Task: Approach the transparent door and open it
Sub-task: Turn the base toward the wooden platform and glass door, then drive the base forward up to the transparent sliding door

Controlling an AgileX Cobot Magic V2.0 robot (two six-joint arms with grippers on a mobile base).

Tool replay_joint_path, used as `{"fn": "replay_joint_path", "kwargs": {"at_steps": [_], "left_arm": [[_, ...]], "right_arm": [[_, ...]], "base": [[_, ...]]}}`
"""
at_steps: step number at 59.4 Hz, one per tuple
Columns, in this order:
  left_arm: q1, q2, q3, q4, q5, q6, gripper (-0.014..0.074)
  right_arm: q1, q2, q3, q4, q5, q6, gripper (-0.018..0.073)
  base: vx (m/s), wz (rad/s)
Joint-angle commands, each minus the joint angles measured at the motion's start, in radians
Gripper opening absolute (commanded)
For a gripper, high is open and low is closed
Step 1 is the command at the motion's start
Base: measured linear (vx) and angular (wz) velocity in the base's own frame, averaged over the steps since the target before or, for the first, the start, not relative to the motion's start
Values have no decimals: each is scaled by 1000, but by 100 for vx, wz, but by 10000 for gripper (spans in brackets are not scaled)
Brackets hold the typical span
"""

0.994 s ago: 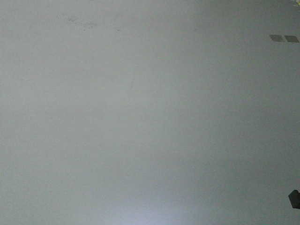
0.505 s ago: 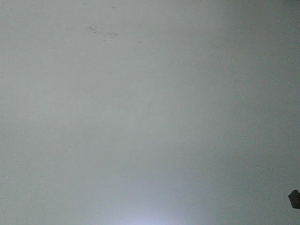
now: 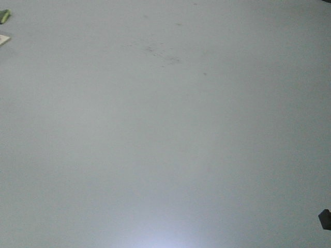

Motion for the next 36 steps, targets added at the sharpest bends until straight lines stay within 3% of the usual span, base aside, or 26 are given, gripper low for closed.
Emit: {"fn": "replay_joint_path", "kwargs": {"at_steps": [1,36], "left_arm": [[-4,-3,30,-8,-84,-9,-7],[-4,-3,30,-8,-84,-9,-7]], "right_arm": [[2,-15,14,-2,-87,-8,-8],[2,-15,14,-2,-87,-8,-8]], "base": [[75,46],[75,46]]}}
